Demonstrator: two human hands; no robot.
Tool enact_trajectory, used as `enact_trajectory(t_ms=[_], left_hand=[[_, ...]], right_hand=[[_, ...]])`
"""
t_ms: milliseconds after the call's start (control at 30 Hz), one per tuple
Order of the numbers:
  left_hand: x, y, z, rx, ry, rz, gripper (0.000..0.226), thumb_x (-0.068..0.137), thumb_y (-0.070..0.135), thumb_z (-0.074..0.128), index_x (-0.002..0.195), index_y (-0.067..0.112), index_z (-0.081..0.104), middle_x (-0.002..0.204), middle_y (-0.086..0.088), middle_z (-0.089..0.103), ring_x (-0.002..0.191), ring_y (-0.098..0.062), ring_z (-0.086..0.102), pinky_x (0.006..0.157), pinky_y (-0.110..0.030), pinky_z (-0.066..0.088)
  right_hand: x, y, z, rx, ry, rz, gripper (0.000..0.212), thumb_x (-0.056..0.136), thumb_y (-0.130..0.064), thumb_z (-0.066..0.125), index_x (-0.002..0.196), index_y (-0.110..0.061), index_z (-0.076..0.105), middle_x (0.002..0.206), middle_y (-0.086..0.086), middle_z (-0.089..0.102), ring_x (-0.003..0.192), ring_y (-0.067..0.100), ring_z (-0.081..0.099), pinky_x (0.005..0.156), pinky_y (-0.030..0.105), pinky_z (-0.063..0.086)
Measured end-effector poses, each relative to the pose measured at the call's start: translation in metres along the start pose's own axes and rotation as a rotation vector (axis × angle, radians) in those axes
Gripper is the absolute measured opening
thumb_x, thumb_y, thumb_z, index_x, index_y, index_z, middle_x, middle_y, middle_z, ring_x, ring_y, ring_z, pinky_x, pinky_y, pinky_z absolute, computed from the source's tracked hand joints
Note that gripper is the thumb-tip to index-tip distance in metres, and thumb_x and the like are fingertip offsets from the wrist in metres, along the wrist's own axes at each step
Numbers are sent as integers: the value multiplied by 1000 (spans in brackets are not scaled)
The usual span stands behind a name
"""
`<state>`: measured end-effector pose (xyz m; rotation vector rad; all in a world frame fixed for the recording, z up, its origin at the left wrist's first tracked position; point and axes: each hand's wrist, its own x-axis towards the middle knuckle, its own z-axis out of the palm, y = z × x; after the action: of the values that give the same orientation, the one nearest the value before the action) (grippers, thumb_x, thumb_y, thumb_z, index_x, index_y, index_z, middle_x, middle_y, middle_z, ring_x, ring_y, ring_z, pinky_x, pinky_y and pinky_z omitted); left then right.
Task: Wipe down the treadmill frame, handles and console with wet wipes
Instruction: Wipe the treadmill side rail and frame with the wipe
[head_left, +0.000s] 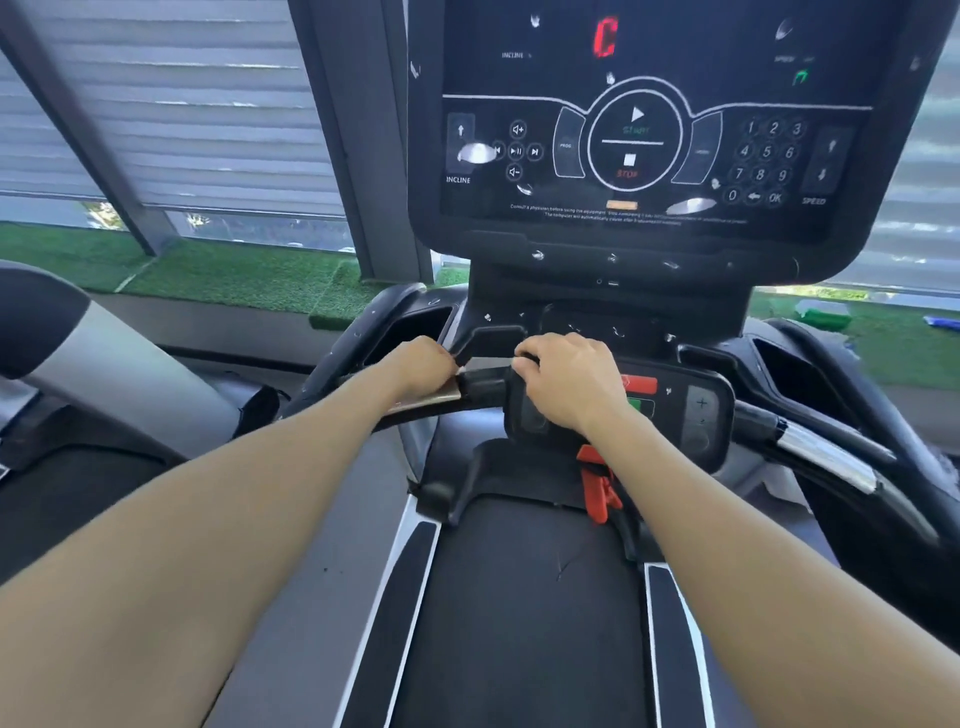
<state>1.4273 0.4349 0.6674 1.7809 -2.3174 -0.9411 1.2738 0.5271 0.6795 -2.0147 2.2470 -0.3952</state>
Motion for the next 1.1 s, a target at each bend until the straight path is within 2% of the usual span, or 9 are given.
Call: enact_trajectory(t_ms=[167,233,400,500,600,700,833,967,1100], left_hand=[[0,25,12,24,25,83,27,95,16,45,105,14,70,114,-9,65,108,-29,57,96,-39,45],[-6,13,10,-33,45,109,25,96,20,47,102,21,71,110,-8,67,108,-28,58,96,-36,45],[-11,-22,-3,-20,66,22,27,96,17,48,109,11,71,118,-6,65,113,-26,56,91,-25,38],[0,-3,7,62,46,60,28,93,15,45,101,14,72,115,-7,65,111,-31,56,96,-37,45],[1,17,16,18,53,136,28,96,18,44,109,17,69,113,-7,65,108,-30,57,95,-39,46],[5,-13,10,-99,52,113,27,95,17,47,107,6,68,109,-14,67,106,-32,60,89,-35,48],[2,-71,-4,-128,75,4,26,95,19,49,106,5,69,109,-15,67,107,-33,60,91,-37,48],[-12,-50,18,-18,258,206,26,97,23,45,108,21,68,111,-7,68,106,-31,59,88,-36,45],[-30,-26,50,9,430,513,31,93,4,44,114,16,64,116,-4,65,101,-27,62,76,-36,50]], right_hand=[[-1,1,1,-8,23,-22,30,99,-33,38,112,-23,63,110,0,65,105,23,53,90,34,35],[0,3,1,-6,23,-27,30,99,-34,38,111,-23,63,110,0,65,104,23,53,90,34,35],[0,1,1,18,32,-2,30,98,-31,38,108,-23,65,107,0,67,102,23,54,91,34,34],[1,-1,0,12,17,15,31,97,-30,38,111,-23,65,109,-1,67,104,23,54,92,33,34],[1,-3,-2,20,5,38,30,97,-29,39,112,-23,65,112,-1,66,106,22,54,93,34,35],[1,-6,-4,36,-31,81,30,97,-29,40,111,-24,65,110,-2,67,106,21,55,95,34,36],[1,-13,-9,55,-63,147,28,97,-25,41,109,-23,66,110,-1,67,105,21,56,95,32,35],[0,-22,-10,53,-68,216,30,97,-23,41,115,-22,65,118,-1,65,111,22,54,98,32,35],[-1,-29,-9,50,-61,266,30,97,-21,41,116,-16,64,120,4,64,114,25,53,97,33,35]])
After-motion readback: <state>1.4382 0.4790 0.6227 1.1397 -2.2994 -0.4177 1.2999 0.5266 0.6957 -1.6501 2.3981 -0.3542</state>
